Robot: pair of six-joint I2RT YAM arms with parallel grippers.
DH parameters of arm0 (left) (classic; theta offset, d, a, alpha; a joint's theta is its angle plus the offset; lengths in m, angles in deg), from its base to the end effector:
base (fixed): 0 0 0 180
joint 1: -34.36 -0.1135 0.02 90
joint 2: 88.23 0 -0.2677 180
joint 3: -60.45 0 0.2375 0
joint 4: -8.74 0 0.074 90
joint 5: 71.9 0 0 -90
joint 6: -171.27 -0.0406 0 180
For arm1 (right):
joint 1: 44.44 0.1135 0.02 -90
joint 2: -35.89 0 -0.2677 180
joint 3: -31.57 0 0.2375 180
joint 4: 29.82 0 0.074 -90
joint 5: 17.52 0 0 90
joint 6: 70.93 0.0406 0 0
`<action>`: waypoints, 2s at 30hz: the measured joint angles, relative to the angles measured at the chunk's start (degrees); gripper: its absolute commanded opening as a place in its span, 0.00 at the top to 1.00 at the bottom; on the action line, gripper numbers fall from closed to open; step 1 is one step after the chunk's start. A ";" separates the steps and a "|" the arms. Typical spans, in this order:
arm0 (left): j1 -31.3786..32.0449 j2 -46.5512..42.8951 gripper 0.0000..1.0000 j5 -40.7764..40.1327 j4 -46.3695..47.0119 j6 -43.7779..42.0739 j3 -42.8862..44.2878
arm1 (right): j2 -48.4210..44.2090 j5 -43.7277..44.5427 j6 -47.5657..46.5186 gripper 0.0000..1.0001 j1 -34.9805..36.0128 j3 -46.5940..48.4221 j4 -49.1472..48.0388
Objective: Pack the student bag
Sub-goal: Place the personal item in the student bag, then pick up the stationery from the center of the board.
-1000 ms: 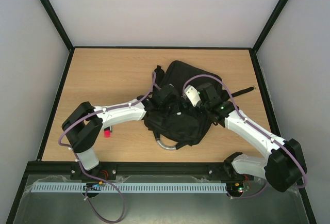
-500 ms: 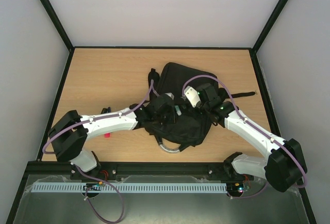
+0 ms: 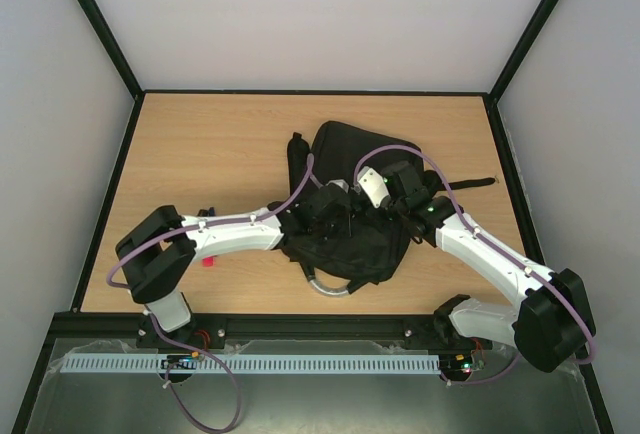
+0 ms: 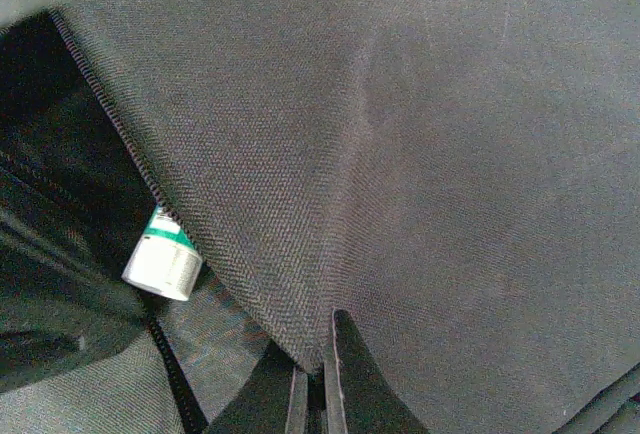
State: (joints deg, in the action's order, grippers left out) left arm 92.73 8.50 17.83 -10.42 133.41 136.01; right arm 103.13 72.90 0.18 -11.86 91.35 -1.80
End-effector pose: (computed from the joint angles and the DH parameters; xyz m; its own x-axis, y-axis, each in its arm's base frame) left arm 0.1891 -0.3066 0.2194 -0.8790 -0.0783 -0.4703 0.2534 0.7588 -0.6000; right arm 0.2068 0.1318 0.2630 -0.2900 -0.5695 -0.7691 -0.6630 0.6991 -0.2677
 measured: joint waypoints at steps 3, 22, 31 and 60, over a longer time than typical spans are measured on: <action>-0.79 0.37 0.98 -2.89 1.33 0.96 0.15 | 0.00 0.02 0.00 0.99 0.00 0.00 0.00; -6.51 3.69 0.96 -2.27 12.26 -3.10 0.17 | 0.00 0.85 0.09 0.99 -0.39 0.00 -1.07; -1.68 -3.21 0.84 -1.01 9.22 -9.51 0.17 | 0.00 0.85 0.07 0.99 -0.37 0.00 -0.85; -12.92 -27.28 0.01 -22.05 -26.82 -19.28 0.20 | 0.00 0.79 0.07 0.99 -0.37 0.00 -0.83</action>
State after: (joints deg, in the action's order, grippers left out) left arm 79.81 -18.78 -4.23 -37.24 114.13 136.21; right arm 103.13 73.69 0.24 -12.24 91.35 -2.63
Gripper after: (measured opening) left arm 0.992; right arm 0.030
